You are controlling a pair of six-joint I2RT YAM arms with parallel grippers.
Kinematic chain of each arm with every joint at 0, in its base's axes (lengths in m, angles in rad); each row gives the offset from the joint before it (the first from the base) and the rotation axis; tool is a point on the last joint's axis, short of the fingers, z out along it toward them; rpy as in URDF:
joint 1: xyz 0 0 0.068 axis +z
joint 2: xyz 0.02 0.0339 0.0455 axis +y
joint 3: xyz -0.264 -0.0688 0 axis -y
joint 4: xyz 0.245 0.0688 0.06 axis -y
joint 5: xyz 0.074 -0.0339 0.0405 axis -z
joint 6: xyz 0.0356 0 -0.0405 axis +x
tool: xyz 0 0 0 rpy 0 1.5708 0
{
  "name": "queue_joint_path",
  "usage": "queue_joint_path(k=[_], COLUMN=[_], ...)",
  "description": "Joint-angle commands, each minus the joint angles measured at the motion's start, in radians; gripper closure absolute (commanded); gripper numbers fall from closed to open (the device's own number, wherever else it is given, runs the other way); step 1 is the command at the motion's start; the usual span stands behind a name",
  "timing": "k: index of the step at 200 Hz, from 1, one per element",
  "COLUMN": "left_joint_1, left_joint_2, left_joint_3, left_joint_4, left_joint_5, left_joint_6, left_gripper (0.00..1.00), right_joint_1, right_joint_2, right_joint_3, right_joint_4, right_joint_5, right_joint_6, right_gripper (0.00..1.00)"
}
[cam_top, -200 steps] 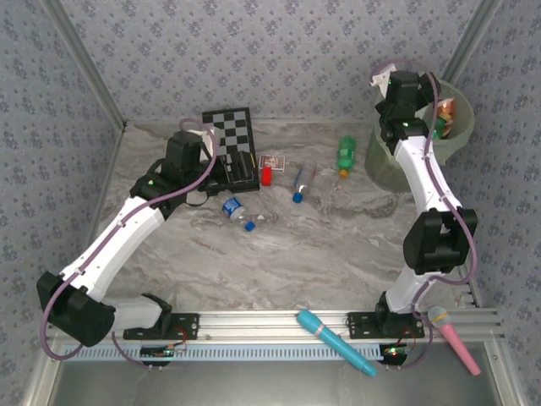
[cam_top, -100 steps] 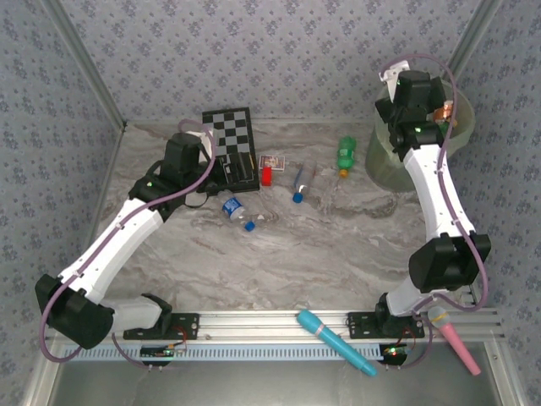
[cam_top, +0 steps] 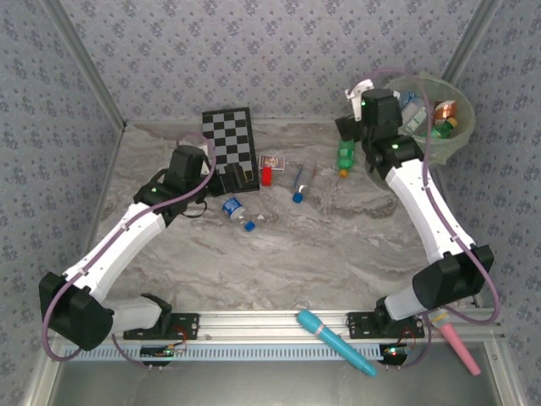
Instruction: Put the plastic bottles in the bin
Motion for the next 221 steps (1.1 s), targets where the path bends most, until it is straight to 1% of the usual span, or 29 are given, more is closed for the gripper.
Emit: queue_joint_path(k=[1,30,53,78,96,117,164,198,221], left_joint_1=[0.011,0.021,0.039,0.063,0.076,0.088,0.110,0.112,0.113], left_joint_2=[-0.036,-0.050,-0.079,-0.120,-0.158,-0.213,-0.328,-0.395,-0.427], left_joint_3=[-0.011,-0.043,-0.080,-0.113,-0.132,-0.163,-0.219,-0.239,-0.246], left_joint_4=[-0.053,-0.084,-0.090,-0.111,-0.138,-0.159,-0.215,-0.269,-0.285], left_joint_5=[-0.071,-0.116,-0.151,-0.196,-0.239,-0.264,-0.279,-0.288,-0.294], left_joint_6=[-0.045,-0.075,-0.117,-0.153,-0.165,-0.172,-0.184,-0.189,-0.196], left_gripper=[0.00,0.00,0.00,0.00,0.00,0.00,0.00,0.00,0.00], right_joint_1=[0.044,0.099,0.171,0.261,0.328,0.388,0.464,0.505,0.525], right_joint_2=[-0.019,0.002,0.042,0.088,0.147,0.224,0.392,0.508,0.589], right_joint_3=[-0.038,-0.065,-0.081,-0.113,-0.090,-0.045,0.062,0.124,0.181], right_joint_4=[-0.019,-0.044,-0.055,-0.013,-0.017,-0.030,-0.047,-0.058,-0.078], right_joint_5=[-0.045,-0.145,-0.175,-0.210,-0.222,-0.249,-0.355,-0.372,-0.374], right_joint_6=[0.095,0.179,0.230,0.277,0.295,0.316,0.352,0.354,0.354], right_gripper=[0.00,0.00,0.00,0.00,0.00,0.03,0.14,0.16,0.20])
